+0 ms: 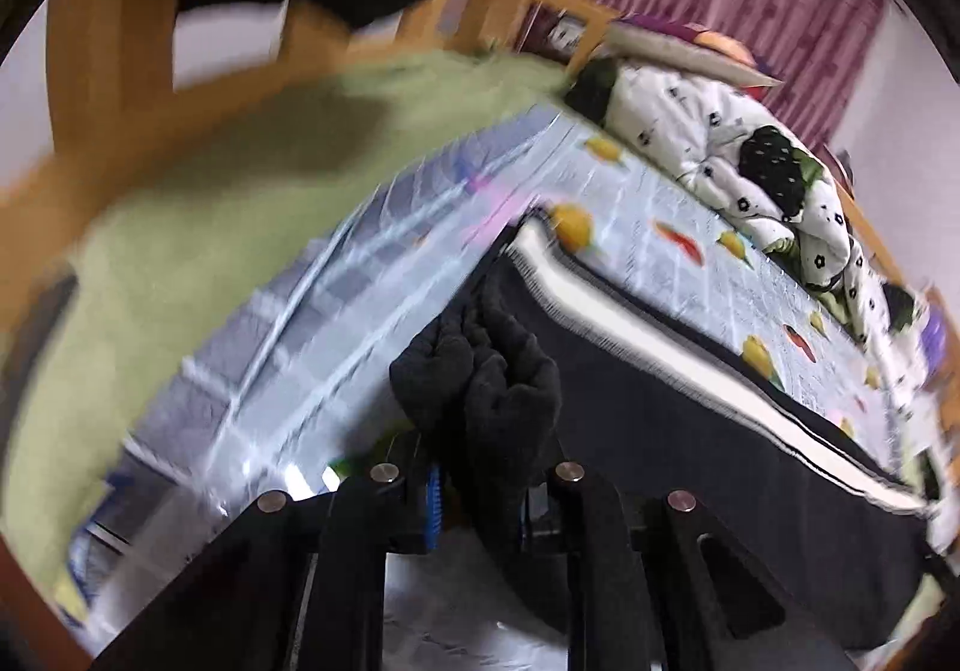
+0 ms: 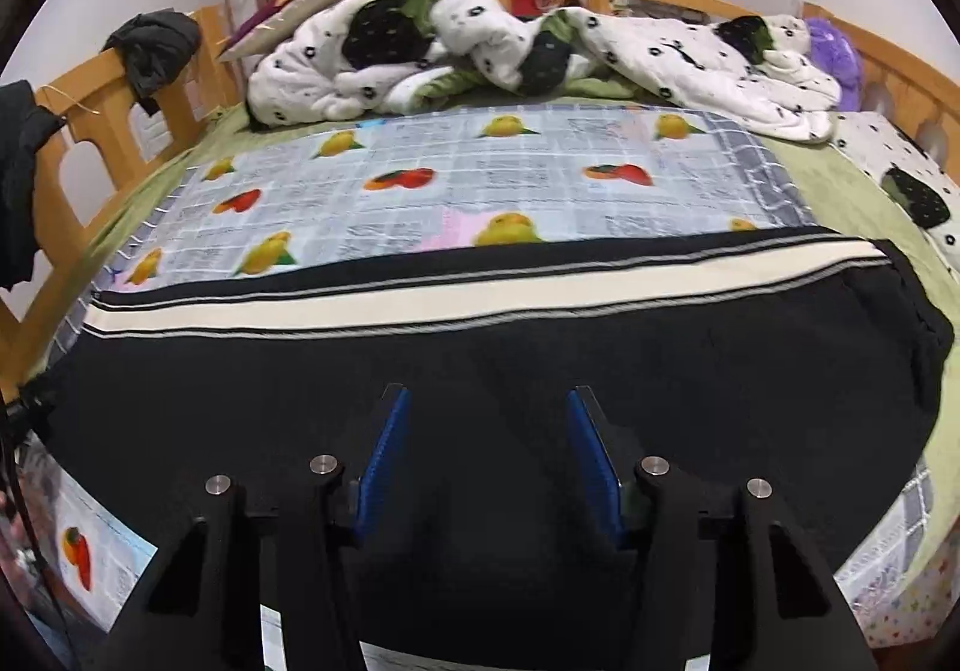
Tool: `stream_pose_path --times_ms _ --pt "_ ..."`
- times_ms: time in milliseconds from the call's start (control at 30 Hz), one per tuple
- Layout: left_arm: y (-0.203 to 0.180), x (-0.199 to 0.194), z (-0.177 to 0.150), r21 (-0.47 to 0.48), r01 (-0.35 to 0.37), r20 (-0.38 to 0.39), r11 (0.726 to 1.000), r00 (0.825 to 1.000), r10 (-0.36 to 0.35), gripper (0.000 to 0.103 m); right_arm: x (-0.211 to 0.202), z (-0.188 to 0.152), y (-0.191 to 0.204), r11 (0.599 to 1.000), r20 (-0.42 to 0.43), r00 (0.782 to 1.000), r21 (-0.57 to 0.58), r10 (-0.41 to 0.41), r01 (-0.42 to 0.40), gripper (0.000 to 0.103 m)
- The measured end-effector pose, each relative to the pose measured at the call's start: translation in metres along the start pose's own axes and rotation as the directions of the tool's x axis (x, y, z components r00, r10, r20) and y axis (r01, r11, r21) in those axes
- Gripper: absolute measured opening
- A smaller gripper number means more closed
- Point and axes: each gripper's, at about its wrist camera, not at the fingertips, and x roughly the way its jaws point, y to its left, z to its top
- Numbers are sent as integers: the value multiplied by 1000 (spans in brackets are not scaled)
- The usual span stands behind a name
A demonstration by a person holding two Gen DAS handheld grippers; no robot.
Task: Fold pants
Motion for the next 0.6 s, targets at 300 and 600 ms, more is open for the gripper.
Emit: stream_pose_path --times_ms 300,600 --pt "-190 -65 4 403 -4 157 915 985 -65 14 -25 -16 -80 998 93 995 50 -46 41 54" --pt "-389 -30 -145 660 131 -24 739 988 -153 13 -49 -46 -196 956 135 985 287 -103 61 54"
